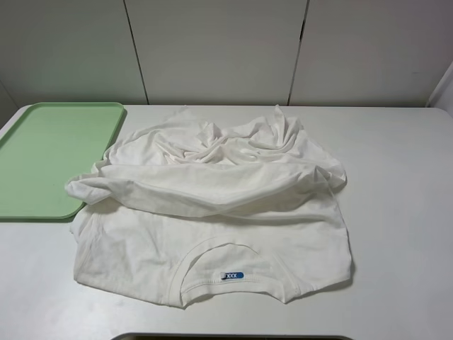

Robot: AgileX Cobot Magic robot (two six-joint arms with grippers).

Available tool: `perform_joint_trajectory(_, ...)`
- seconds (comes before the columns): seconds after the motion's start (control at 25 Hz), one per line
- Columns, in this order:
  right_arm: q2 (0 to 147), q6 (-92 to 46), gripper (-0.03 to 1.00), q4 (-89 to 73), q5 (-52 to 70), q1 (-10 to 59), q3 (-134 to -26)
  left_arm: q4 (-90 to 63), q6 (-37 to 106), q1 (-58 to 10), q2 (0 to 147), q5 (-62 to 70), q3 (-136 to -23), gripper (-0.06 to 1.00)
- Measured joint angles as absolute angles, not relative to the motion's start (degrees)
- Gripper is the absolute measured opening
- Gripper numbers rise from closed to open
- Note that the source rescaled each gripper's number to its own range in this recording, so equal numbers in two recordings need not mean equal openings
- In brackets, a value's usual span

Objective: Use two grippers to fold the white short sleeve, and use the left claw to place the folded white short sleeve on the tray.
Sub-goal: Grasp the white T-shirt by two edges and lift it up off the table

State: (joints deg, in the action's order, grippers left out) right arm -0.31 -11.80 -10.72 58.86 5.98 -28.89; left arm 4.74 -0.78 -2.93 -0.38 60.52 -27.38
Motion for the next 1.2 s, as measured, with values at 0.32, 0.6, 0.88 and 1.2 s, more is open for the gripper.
perform_joint_trajectory(0.32,-0.3,-11.8,1.0,-10.8,58.9,6.0,-28.9,4.7,-0.8,-2.9,-0.4,60.6,-27.4,0.98)
perform_joint_trajectory(0.6,-0.3,-11.8,1.0,-13.5,58.9,6.0,-28.8,4.6,-0.8,-2.9,-0.4,60.6,-27.4,0.98)
perform_joint_trajectory(0.88,3.0,-14.1,1.0,-17.7,58.8,8.8,-29.1,-1.7,1.9,-3.1,-0.3,60.5,-27.4,0.95)
perform_joint_trajectory(1.2,20.9,-24.5,1.0,-18.2,55.5,15.5,-34.2,-15.7,19.6,-6.2,15.6,57.5,-35.2,0.94)
